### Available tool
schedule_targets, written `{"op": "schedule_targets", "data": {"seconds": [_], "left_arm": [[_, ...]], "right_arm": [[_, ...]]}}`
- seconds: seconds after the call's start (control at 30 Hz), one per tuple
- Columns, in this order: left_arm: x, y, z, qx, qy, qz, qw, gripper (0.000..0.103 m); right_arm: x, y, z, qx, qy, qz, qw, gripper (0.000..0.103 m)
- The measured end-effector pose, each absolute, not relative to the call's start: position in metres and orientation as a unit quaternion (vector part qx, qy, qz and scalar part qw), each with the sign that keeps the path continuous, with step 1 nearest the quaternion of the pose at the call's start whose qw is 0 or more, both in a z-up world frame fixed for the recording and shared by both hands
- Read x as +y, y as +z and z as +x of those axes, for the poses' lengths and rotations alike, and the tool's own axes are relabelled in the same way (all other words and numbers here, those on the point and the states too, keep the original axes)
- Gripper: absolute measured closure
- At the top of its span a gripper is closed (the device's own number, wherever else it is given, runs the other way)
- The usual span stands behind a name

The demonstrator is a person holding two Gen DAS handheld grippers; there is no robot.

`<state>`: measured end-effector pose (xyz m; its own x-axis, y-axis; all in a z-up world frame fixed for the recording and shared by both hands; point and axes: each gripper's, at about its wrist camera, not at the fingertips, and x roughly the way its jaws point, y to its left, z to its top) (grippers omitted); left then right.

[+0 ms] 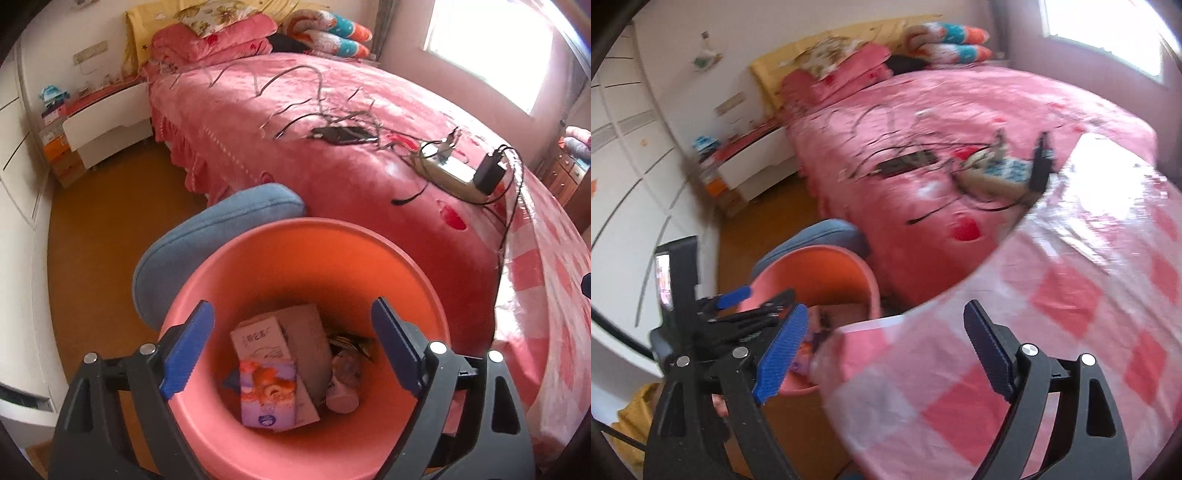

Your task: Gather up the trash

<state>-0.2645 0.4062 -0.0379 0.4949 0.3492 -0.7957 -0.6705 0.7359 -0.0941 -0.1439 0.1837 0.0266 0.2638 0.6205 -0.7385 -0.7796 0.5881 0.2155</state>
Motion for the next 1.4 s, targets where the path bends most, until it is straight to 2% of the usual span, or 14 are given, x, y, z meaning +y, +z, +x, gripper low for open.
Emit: {"op": "schedule_targets", "data": {"seconds": [0.83, 1.4], "left_arm": [[0.300, 0.037, -0.176, 0.334, 0.189, -0.117, 0.916, 0.008], [0.208, 0.083, -0.148, 0.305, 0.126, -0.064, 0.942, 0.004]], "right_arm": [[0.047, 0.047, -0.121, 0.372, 0.259, -0.059, 0.889, 0.017], [-0.046, 0.074, -0.126, 0.318, 0.184, 0.000, 0.930, 0.016]]}}
